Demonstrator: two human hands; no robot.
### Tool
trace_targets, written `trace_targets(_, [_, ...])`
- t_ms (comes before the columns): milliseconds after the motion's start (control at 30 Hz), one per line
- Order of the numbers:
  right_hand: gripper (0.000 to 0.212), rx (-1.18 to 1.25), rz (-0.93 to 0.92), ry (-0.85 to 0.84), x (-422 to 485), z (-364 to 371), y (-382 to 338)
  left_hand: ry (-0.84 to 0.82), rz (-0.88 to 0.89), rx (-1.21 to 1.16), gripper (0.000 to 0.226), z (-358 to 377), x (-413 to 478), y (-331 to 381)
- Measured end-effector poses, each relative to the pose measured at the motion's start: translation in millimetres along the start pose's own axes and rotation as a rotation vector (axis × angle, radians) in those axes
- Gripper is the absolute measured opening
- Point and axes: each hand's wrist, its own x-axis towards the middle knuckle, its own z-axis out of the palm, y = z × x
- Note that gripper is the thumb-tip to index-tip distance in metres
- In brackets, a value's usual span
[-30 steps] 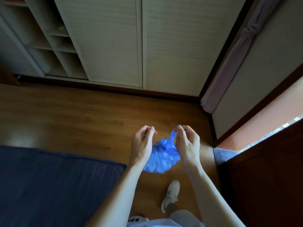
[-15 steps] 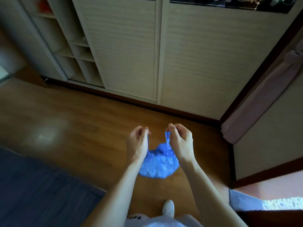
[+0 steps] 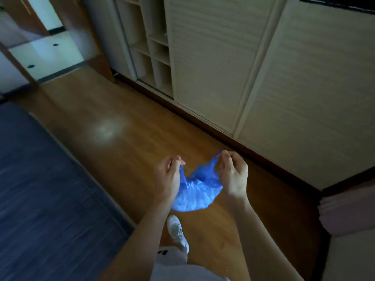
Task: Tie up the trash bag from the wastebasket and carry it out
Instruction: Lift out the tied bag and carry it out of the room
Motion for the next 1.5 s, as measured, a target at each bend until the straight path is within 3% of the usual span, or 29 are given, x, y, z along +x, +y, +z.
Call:
trace_targets(367, [0.033, -0.059, 0.027, -0.353, 98.1, 194.3, -3.7, 0.275, -0.08, 0.021, 0.029, -71.4, 164.2, 9.3])
trace_targets(733, [0.027, -0.041, 0.041, -0.561, 158.4, 368.5, -28.6, 0.436, 0.021, 0.065, 0.031, -149.1, 306.3, 19.0])
trace_targets(933, [0.032, -0.103, -0.021, -0.689, 190.5, 442.1, -12.0, 0.531, -0.004, 0.044, 0.028, -187.3, 359.5, 10.7])
trace_targets(1100, [0.031, -0.08, 0.054, -0.756, 216.6, 506.9, -4.4, 0.58, -0.036, 0.039, 0.028, -208.5, 409.2, 2.5])
trace_targets(1500, [0.028, -0.082, 0.034, -0.992, 347.6, 700.3, -29.4, 0.8, -0.116, 0.087, 0.034, -246.6, 608.3, 17.6])
